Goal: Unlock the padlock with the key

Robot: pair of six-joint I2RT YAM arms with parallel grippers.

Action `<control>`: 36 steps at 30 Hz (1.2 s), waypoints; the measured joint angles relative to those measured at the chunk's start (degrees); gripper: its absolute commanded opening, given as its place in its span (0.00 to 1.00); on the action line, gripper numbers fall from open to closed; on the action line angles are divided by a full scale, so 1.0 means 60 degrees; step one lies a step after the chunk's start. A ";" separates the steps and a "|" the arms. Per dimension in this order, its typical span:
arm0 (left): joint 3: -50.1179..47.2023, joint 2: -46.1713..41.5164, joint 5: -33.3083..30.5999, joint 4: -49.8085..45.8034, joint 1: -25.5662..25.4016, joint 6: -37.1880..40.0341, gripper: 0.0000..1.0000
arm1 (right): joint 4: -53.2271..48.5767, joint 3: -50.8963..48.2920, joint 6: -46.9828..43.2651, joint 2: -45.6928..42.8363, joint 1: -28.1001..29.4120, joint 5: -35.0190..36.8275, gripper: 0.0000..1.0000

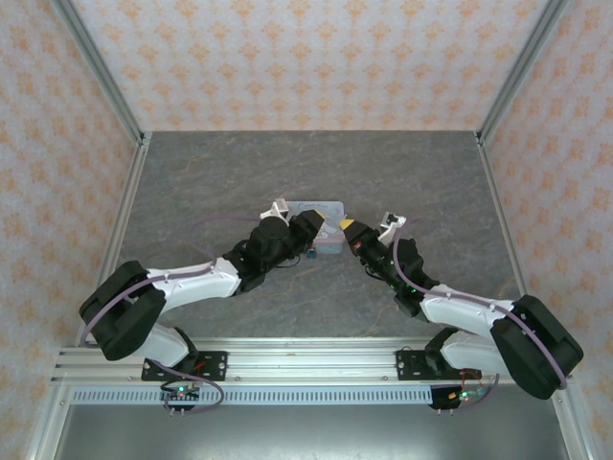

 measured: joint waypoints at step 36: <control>0.0572 0.0929 -0.0226 0.0605 -0.0623 -0.0240 0.00 | 0.0004 0.0004 0.0073 0.0066 0.0000 -0.0025 0.00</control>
